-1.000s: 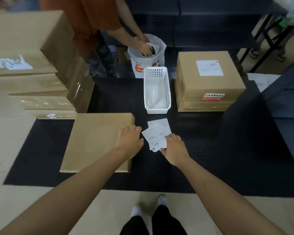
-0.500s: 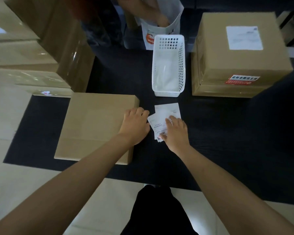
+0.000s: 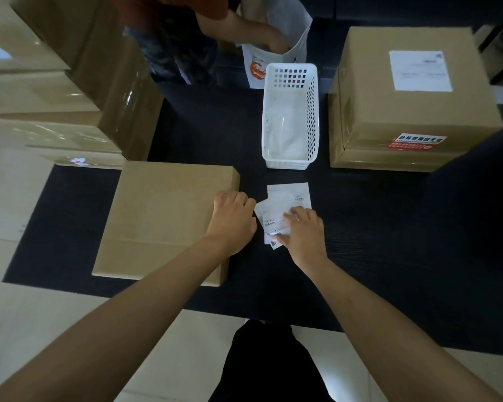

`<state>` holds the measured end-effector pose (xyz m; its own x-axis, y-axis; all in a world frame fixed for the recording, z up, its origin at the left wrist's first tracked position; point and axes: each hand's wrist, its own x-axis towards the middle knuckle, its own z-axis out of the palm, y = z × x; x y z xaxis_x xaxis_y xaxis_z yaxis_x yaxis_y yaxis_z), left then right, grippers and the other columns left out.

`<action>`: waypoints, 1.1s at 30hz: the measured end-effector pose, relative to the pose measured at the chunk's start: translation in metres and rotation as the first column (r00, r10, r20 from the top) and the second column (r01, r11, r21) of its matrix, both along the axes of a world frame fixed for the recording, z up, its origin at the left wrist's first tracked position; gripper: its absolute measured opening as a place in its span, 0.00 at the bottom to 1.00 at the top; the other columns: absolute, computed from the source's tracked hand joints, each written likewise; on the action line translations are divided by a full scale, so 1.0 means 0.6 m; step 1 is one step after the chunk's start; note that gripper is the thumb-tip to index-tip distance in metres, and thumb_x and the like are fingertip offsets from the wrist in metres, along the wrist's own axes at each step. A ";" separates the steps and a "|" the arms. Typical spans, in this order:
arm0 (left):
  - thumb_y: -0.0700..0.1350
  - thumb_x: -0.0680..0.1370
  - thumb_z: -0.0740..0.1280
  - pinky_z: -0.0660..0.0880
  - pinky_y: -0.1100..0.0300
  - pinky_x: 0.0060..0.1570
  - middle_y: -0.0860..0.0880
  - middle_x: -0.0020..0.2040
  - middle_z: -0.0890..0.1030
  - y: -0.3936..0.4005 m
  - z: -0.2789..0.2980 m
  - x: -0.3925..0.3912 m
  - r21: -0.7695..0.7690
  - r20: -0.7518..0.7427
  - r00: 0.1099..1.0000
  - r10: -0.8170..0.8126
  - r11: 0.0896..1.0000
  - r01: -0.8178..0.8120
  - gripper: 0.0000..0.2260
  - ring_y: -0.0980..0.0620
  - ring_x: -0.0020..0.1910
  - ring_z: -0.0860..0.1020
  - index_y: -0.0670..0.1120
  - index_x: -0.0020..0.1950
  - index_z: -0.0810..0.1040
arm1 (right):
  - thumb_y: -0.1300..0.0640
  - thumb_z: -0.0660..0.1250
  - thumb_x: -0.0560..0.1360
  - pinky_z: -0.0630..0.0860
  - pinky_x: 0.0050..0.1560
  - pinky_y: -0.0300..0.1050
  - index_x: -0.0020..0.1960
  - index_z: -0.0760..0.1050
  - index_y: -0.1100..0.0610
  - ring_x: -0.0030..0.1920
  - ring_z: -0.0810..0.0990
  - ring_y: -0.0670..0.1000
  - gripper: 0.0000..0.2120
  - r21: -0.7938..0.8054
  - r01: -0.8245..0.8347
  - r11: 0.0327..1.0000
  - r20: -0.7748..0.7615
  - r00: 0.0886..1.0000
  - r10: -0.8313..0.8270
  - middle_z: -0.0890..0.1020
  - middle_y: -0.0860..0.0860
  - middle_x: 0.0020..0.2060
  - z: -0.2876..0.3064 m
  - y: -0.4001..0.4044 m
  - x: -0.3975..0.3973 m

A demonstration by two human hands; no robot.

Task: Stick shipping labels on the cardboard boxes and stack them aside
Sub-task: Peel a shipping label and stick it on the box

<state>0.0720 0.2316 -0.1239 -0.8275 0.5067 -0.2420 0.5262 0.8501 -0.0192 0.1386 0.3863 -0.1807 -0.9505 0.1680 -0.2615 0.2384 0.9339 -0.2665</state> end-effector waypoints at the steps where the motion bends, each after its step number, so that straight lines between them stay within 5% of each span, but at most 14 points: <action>1: 0.50 0.80 0.55 0.56 0.51 0.68 0.48 0.65 0.72 0.000 0.000 0.000 0.005 0.003 1.000 0.001 1.000 -0.001 0.16 0.48 0.66 0.67 0.48 0.66 0.71 | 0.42 0.66 0.75 0.58 0.70 0.48 0.71 0.68 0.52 0.70 0.62 0.52 0.28 -0.007 0.000 1.000 -0.019 1.000 0.000 0.67 0.49 0.69 -0.001 0.001 0.002; 6: 0.49 0.81 0.56 0.58 0.53 0.67 0.49 0.64 0.72 0.001 0.012 -0.005 0.065 0.033 0.999 0.024 0.998 -0.026 0.16 0.49 0.65 0.69 0.48 0.67 0.70 | 0.47 0.69 0.74 0.63 0.69 0.43 0.69 0.72 0.56 0.71 0.58 0.51 0.25 -0.178 0.013 0.984 -0.028 0.999 -0.018 0.67 0.50 0.70 0.005 0.013 0.010; 13: 0.48 0.80 0.58 0.61 0.53 0.67 0.47 0.66 0.72 0.003 0.072 -0.016 0.114 0.029 0.996 0.079 0.990 -0.082 0.17 0.47 0.65 0.69 0.48 0.69 0.69 | 0.50 0.73 0.72 0.50 0.66 0.33 0.62 0.78 0.59 0.73 0.55 0.50 0.22 -0.293 0.002 0.956 -0.148 0.988 -0.047 0.63 0.51 0.72 0.087 0.027 -0.017; 17: 0.47 0.79 0.58 0.68 0.54 0.58 0.47 0.60 0.74 -0.018 0.120 -0.026 0.135 -0.036 0.993 0.113 0.985 -0.107 0.13 0.46 0.59 0.72 0.47 0.62 0.73 | 0.50 0.75 0.70 0.53 0.70 0.36 0.60 0.78 0.60 0.72 0.58 0.50 0.23 -0.362 -0.041 0.931 -0.233 0.971 -0.048 0.63 0.51 0.71 0.159 0.007 -0.046; 20: 0.46 0.78 0.59 0.69 0.55 0.53 0.46 0.57 0.74 -0.054 0.154 -0.036 0.152 -0.076 0.988 0.132 0.981 -0.119 0.13 0.45 0.56 0.73 0.46 0.60 0.73 | 0.52 0.76 0.69 0.57 0.72 0.39 0.60 0.78 0.62 0.71 0.60 0.50 0.23 -0.389 -0.101 0.916 -0.299 0.954 -0.022 0.64 0.52 0.70 0.197 -0.031 -0.057; 25: 0.44 0.79 0.59 0.68 0.56 0.54 0.46 0.60 0.72 -0.137 0.163 -0.045 0.192 -0.056 0.989 0.137 0.973 -0.124 0.13 0.46 0.57 0.72 0.45 0.63 0.70 | 0.55 0.75 0.71 0.49 0.66 0.27 0.67 0.73 0.61 0.73 0.57 0.47 0.27 -0.349 -0.150 0.925 -0.306 0.951 0.039 0.62 0.50 0.72 0.207 -0.119 -0.058; 33: 0.40 0.79 0.58 0.70 0.52 0.61 0.42 0.65 0.70 -0.324 0.161 -0.064 0.222 0.012 0.999 0.040 0.974 -0.042 0.16 0.44 0.61 0.71 0.41 0.68 0.68 | 0.54 0.74 0.72 0.59 0.73 0.42 0.69 0.71 0.61 0.73 0.58 0.50 0.29 -0.332 -0.099 0.938 -0.298 0.955 -0.005 0.61 0.52 0.72 0.213 -0.315 -0.053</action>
